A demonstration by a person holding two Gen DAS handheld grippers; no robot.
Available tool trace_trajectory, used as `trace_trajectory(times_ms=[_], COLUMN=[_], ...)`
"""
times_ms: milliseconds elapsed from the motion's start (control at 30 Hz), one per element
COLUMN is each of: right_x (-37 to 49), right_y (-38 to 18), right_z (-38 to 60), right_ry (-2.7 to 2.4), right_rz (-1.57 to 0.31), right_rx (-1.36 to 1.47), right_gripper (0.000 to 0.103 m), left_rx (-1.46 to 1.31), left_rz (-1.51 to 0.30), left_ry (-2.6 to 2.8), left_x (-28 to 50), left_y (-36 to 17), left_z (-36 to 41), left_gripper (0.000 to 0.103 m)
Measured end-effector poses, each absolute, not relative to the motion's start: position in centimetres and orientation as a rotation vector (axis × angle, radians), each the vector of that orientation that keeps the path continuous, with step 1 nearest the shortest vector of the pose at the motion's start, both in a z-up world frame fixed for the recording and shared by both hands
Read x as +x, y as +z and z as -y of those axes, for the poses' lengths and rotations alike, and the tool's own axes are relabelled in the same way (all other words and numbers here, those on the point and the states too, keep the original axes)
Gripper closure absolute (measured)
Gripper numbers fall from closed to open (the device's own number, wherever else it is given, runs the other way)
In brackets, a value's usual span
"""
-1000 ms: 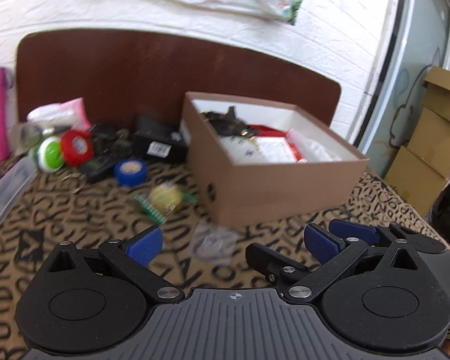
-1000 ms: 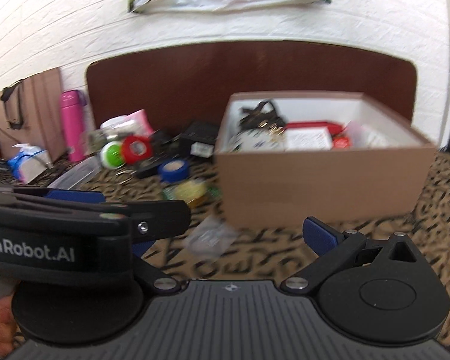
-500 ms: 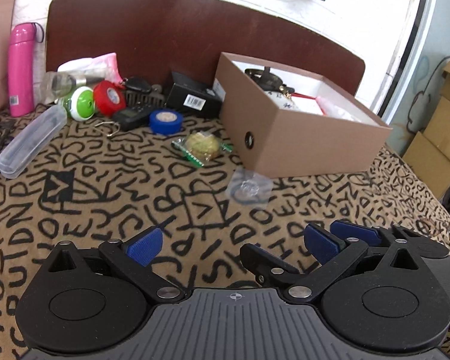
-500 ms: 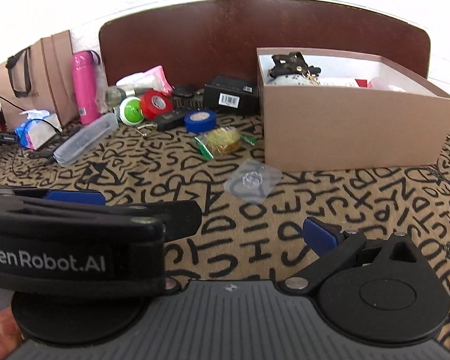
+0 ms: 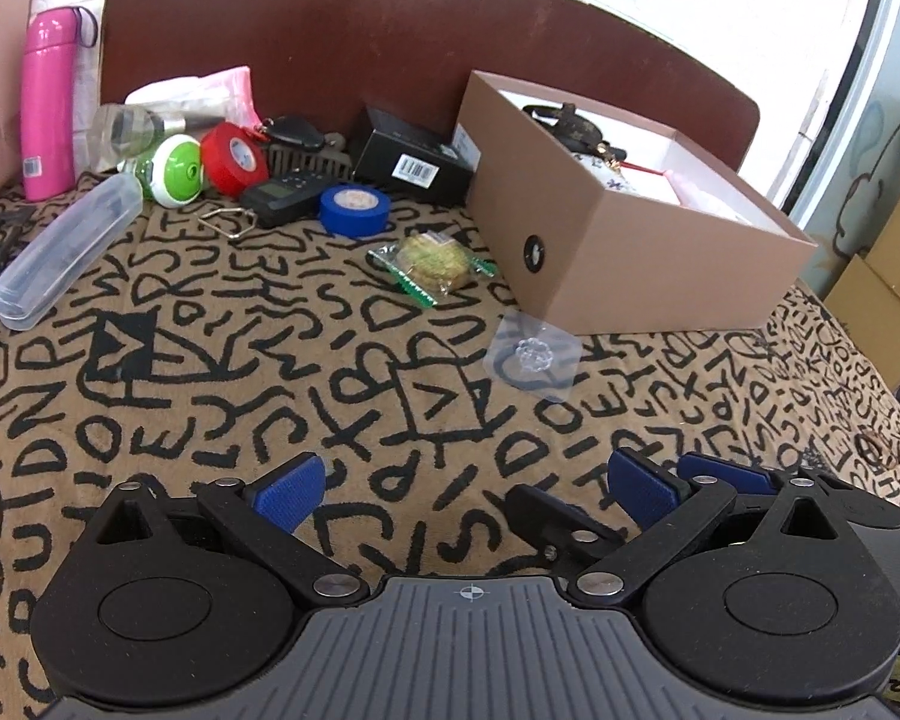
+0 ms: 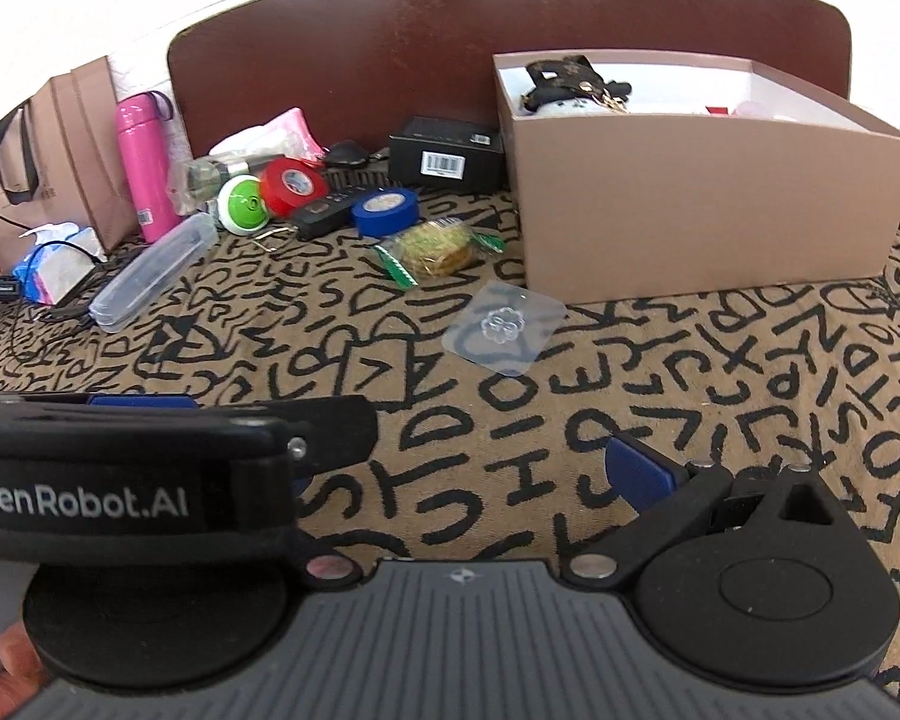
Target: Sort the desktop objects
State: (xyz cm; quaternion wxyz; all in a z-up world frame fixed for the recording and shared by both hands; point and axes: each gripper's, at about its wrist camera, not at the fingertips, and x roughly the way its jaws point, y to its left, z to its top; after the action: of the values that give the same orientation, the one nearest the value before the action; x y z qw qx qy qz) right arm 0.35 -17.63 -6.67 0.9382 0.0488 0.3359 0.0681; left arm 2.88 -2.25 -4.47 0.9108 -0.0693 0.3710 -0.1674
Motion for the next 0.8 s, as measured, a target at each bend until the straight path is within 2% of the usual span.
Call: trace_trajectory(times_ms=[567, 800], right_x=[2.8, 4.1], right_y=[-8.9, -9.2], right_z=[18.3, 18.3], right_ry=[0.12, 0.118], right_rz=[-0.719, -0.701], right_rx=[0.087, 0.073], right_gripper=[0.0, 0.0], left_rx=[-0.113, -0.092], left_rz=[-0.783, -0.794], left_ry=[-0.346, -0.368], left_x=[8.7, 12.3], left_y=[-5.5, -5.8], left_z=[2.1, 2.7], left_gripper=[0.0, 0.007])
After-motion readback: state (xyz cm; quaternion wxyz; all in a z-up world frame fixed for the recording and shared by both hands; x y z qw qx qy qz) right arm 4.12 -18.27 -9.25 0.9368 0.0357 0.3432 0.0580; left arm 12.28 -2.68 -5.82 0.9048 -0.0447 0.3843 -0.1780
